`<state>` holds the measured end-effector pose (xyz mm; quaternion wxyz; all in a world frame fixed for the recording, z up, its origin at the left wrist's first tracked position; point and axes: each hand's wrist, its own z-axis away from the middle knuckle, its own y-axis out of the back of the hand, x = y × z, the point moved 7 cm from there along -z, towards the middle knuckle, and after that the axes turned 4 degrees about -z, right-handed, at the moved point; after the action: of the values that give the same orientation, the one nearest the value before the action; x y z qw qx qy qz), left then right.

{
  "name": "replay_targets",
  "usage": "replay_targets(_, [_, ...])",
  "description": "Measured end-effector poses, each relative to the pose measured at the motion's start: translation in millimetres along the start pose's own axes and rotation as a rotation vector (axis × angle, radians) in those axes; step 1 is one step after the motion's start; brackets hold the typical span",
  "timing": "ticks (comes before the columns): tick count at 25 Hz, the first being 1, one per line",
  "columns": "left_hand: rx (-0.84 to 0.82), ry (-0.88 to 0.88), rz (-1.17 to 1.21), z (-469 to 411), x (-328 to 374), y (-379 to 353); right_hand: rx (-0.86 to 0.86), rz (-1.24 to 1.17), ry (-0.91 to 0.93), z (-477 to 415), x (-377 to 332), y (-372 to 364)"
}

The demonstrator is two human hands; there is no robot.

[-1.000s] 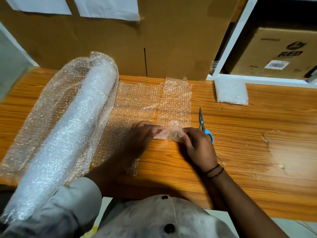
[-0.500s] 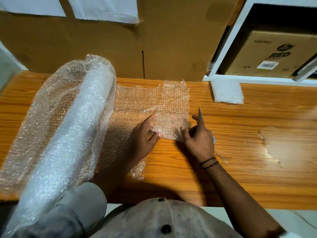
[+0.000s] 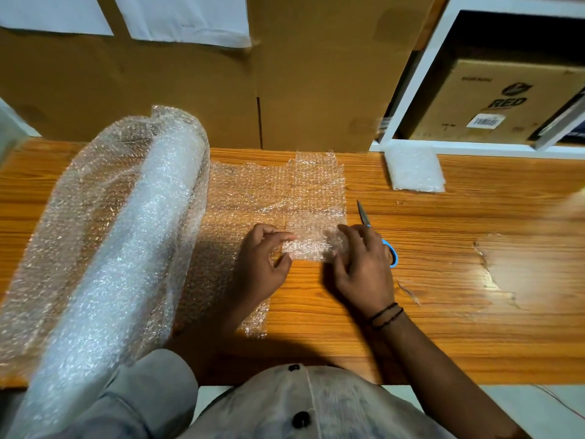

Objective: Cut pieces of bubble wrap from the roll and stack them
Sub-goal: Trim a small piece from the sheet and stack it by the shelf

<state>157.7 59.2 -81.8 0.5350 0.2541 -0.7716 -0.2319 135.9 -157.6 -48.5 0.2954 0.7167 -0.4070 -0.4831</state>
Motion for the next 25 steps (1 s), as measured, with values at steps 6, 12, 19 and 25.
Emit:
replay_targets(6, [-0.053,-0.032,-0.098,2.4,5.6,-4.8,-0.202,0.101,0.169,10.1,2.7,-24.8])
replay_targets(12, [-0.045,-0.022,-0.108,1.2,4.1,-3.1,-0.276,0.037,0.188,6.4,6.7,-21.4])
replay_targets(19, [0.004,-0.023,0.018,-3.4,7.1,2.6,-0.305,-0.052,0.183,3.0,12.4,-10.8])
replay_targets(25, [-0.021,-0.053,0.167,-1.4,16.1,2.9,-0.211,-0.187,0.160,-5.5,18.0,-3.8])
